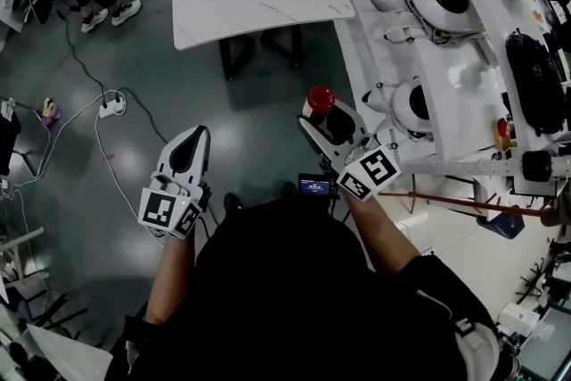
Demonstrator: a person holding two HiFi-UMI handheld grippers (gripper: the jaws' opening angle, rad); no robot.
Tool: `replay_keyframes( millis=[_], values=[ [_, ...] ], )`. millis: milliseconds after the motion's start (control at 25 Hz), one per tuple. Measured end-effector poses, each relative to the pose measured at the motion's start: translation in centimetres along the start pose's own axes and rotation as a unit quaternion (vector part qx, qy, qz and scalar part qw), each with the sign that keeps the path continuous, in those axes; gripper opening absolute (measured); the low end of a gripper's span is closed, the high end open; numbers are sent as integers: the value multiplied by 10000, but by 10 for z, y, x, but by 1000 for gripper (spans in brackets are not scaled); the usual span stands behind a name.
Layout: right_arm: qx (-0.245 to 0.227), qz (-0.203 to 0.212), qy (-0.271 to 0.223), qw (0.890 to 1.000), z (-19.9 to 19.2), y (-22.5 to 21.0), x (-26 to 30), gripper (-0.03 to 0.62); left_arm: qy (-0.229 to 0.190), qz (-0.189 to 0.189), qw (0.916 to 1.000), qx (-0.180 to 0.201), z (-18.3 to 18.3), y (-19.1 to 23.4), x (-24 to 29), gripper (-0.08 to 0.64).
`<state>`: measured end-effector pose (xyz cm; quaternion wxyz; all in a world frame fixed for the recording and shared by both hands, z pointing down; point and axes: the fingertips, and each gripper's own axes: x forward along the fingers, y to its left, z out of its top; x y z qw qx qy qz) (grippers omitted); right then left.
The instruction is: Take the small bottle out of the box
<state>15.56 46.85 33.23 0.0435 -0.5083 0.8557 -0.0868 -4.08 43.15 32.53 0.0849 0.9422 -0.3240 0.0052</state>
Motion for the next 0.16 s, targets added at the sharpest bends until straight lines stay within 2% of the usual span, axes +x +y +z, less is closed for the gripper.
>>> replay_keyframes(
  millis=[160],
  values=[
    [-16, 48, -87, 9999, 4, -7, -3, 238, 68, 38, 10000, 28, -3, -5, 2, 15]
  ],
)
